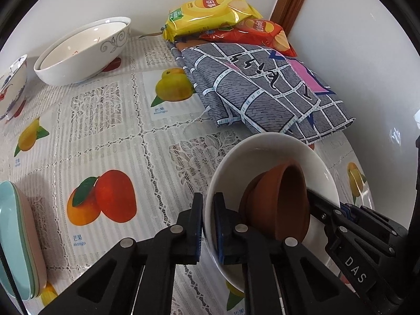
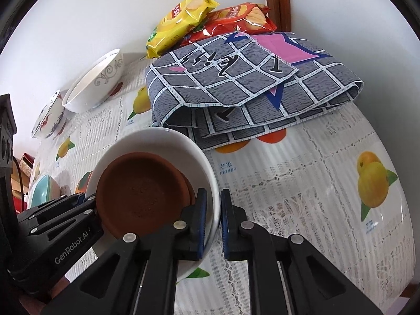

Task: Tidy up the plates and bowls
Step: 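Lift the white bowl with both grippers and carry it over the teal plate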

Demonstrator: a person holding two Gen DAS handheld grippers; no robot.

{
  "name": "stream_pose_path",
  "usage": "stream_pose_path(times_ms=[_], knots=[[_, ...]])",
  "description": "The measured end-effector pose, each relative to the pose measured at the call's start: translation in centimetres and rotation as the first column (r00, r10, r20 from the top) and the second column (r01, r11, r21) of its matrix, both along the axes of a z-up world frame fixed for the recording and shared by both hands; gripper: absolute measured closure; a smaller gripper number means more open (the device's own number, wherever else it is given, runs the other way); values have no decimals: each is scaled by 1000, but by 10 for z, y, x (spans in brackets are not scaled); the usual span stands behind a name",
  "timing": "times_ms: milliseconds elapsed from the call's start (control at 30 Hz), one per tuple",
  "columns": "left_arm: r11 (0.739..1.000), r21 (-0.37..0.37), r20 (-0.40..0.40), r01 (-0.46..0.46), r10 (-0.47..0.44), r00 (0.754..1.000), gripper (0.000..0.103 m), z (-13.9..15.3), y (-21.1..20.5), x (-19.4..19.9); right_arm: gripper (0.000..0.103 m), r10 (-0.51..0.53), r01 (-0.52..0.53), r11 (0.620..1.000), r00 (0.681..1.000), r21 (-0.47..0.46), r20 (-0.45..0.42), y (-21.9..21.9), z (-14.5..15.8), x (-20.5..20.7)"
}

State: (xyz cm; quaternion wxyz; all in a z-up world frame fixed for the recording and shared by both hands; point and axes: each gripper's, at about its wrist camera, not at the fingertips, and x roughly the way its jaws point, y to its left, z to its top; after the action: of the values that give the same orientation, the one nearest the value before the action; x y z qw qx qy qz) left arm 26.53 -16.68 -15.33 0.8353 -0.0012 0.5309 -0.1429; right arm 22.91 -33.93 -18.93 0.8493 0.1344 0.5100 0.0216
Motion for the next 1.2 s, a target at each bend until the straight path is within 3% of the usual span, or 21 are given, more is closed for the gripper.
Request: stream_pose_path(times_ms=[367,1200], knots=[[1000,-18,5,3,-3,1000,94,14,3,-13,94,-24,24,1000,1000,13,4,-2,11,-14],[998,-52,106,-38,43,993,94,78,48,-47,94,-22,17,999,993,38,112,29,82,-47]])
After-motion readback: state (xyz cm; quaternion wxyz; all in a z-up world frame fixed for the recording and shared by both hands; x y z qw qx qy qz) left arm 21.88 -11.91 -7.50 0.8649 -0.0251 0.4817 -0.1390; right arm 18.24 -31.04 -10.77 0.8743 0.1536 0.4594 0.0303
